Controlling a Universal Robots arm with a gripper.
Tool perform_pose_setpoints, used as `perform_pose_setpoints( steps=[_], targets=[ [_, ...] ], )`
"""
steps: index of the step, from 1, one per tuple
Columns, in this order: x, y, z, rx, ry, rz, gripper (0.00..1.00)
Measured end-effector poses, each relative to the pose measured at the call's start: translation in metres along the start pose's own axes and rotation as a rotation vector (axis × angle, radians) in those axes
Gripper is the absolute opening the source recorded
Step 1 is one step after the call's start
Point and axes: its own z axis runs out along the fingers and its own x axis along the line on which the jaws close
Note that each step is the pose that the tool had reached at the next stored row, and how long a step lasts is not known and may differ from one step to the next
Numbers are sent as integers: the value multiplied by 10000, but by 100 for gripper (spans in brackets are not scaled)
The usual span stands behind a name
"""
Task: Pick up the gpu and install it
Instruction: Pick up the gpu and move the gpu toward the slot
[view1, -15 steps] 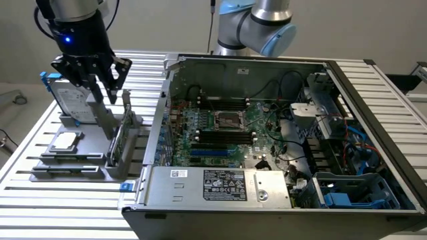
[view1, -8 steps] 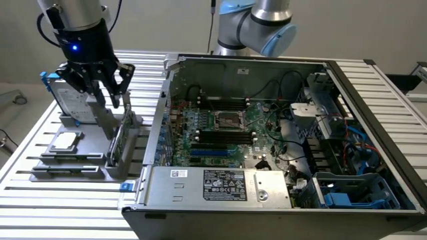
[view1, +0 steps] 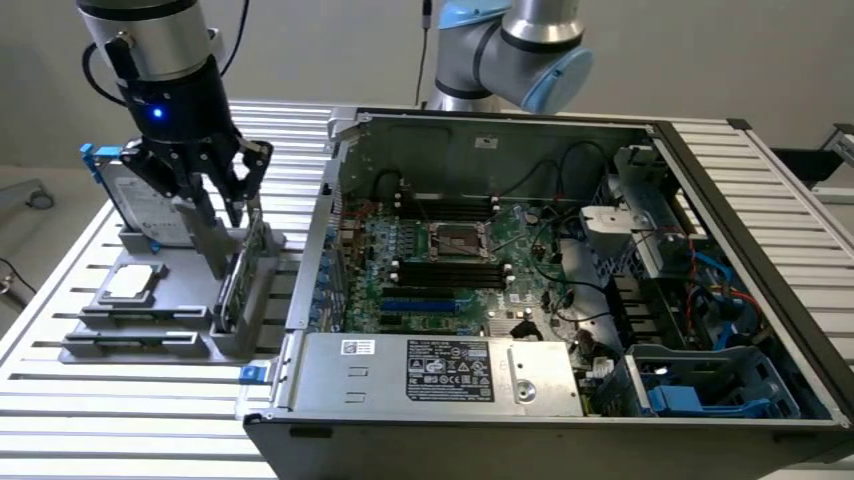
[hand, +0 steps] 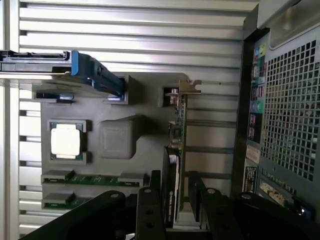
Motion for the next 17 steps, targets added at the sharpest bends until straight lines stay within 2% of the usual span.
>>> perform_pose_setpoints(
  steps=[17],
  targets=[
    [-6, -68, 308, 13, 1, 0, 36]
  ],
)
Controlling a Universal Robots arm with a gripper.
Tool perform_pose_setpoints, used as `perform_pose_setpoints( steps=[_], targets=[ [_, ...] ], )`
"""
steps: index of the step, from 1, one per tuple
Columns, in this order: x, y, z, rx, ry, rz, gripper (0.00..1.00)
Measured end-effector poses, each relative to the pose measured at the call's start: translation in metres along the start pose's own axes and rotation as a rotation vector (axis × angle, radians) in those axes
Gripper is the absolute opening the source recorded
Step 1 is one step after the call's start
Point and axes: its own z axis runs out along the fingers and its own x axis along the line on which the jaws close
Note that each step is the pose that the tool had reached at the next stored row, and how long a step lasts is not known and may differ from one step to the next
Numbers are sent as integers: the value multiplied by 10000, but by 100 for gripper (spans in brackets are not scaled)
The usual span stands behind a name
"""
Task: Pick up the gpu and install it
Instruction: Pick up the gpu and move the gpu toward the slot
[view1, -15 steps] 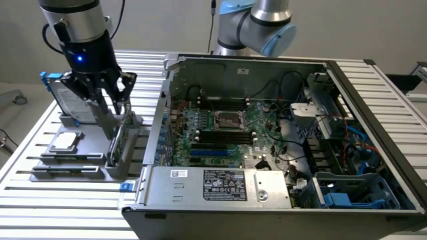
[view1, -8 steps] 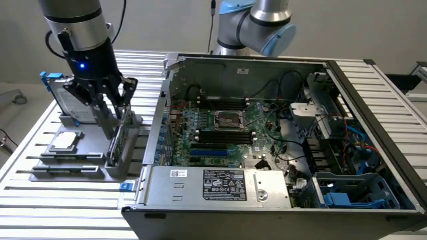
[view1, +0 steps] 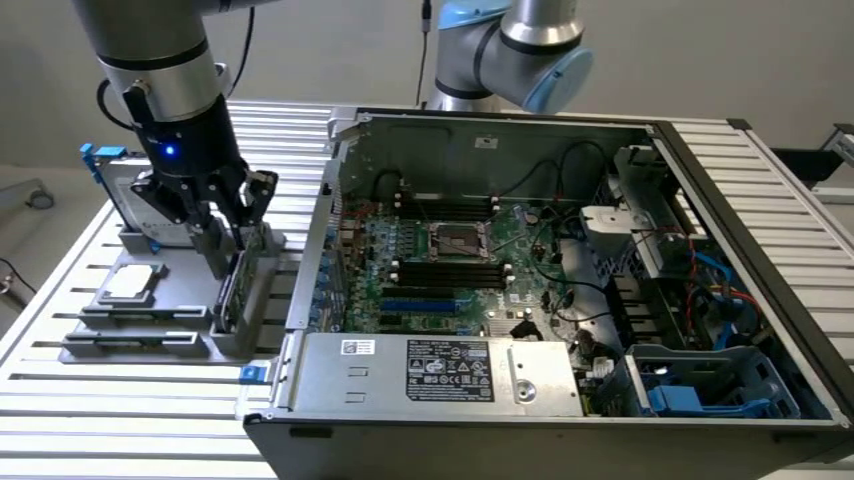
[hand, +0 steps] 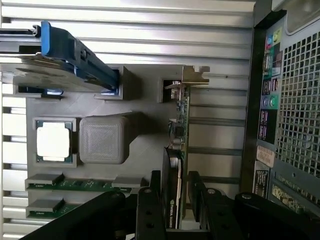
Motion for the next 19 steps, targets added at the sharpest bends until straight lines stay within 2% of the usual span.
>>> perform_pose_setpoints(
  steps=[11, 19],
  targets=[
    [-38, -91, 197, 4, 0, -1, 36],
    [-42, -89, 342, -3, -5, 288, 36]
  ],
)
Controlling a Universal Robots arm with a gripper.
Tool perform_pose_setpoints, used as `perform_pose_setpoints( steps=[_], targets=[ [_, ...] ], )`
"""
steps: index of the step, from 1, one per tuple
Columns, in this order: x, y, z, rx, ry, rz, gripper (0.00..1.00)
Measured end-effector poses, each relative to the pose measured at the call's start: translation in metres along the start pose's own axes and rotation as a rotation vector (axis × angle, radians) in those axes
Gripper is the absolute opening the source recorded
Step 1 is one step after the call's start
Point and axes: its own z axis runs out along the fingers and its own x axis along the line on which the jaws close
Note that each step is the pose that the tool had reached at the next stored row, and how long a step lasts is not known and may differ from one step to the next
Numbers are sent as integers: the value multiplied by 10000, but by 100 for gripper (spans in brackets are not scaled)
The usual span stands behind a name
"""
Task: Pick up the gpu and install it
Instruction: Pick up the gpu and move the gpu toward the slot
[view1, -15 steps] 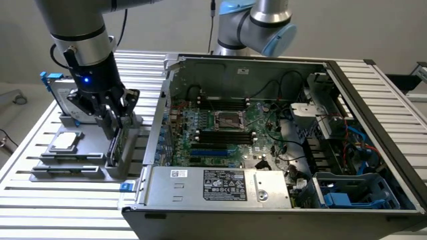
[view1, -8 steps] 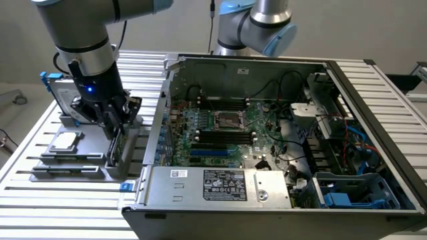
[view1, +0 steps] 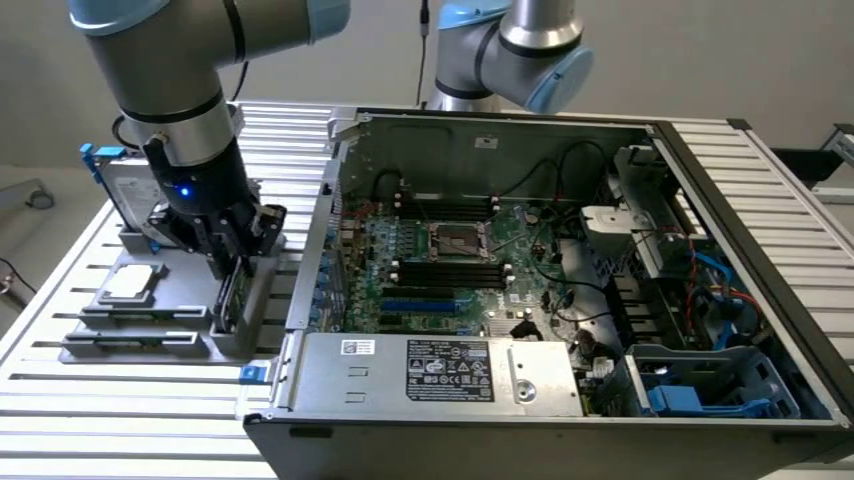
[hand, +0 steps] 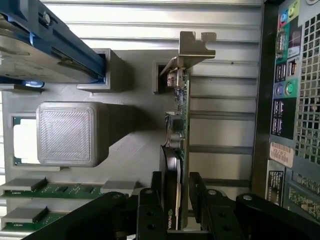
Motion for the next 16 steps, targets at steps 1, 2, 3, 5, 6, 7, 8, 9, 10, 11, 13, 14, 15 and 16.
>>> perform_pose_setpoints(
  steps=[1, 2, 3, 5, 6, 7, 8, 9, 10, 11, 13, 14, 15, 16],
  targets=[
    [0, 3, 17, -2, -1, 65, 36],
    [0, 7, 27, -3, 1, 126, 36],
    [1, 9, 29, -2, 3, 167, 36],
    [4, 11, 30, -2, 7, 196, 36],
    [4, 13, 31, -5, 9, 202, 36],
    [4, 15, 32, -6, 14, 208, 36],
    [4, 18, 32, -5, 23, 213, 36],
    [5, 22, 31, -5, 29, 222, 36],
    [5, 28, 32, -6, 35, 229, 36],
    [4, 33, 32, -5, 43, 234, 36],
    [4, 45, 31, -5, 55, 244, 36],
    [4, 51, 32, -6, 61, 250, 36],
    [4, 56, 32, -6, 68, 254, 36],
    [4, 59, 32, -7, 75, 257, 36]
  ],
)
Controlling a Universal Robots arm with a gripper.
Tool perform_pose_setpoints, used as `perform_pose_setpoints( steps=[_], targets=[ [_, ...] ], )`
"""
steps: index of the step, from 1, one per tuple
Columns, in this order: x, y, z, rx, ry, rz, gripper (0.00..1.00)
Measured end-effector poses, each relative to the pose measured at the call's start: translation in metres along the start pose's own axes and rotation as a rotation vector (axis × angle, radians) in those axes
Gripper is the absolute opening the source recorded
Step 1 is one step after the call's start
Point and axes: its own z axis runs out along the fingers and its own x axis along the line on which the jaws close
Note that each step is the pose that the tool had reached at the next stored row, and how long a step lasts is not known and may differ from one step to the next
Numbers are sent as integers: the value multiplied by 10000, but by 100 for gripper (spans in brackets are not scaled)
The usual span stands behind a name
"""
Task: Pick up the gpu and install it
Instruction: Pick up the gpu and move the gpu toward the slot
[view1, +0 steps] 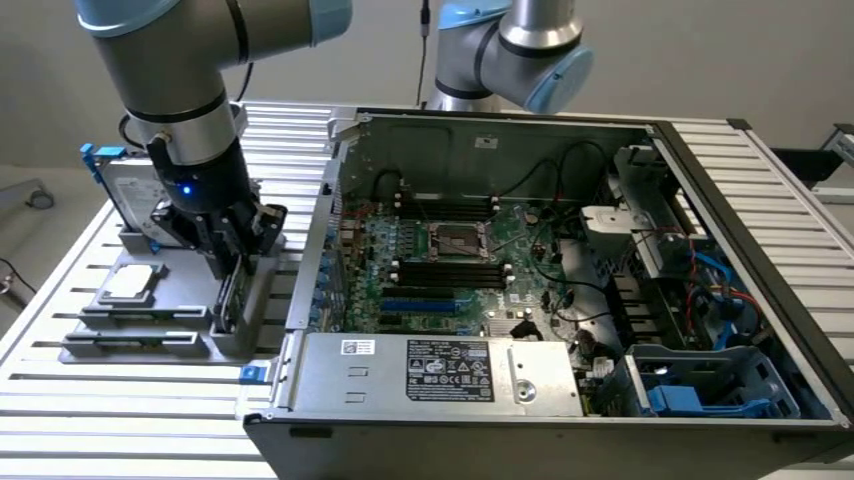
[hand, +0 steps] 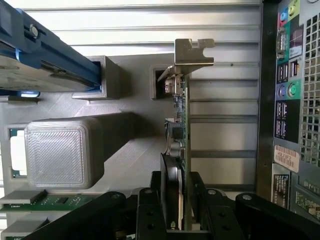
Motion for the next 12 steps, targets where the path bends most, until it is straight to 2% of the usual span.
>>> perform_pose_setpoints(
  steps=[5, 7, 12],
  targets=[
    [2, 7, 0, 0, 31, 22, 36],
    [3, 7, -1, 2, 44, 30, 28],
    [3, 9, 0, 1, 63, 39, 27]
  ],
)
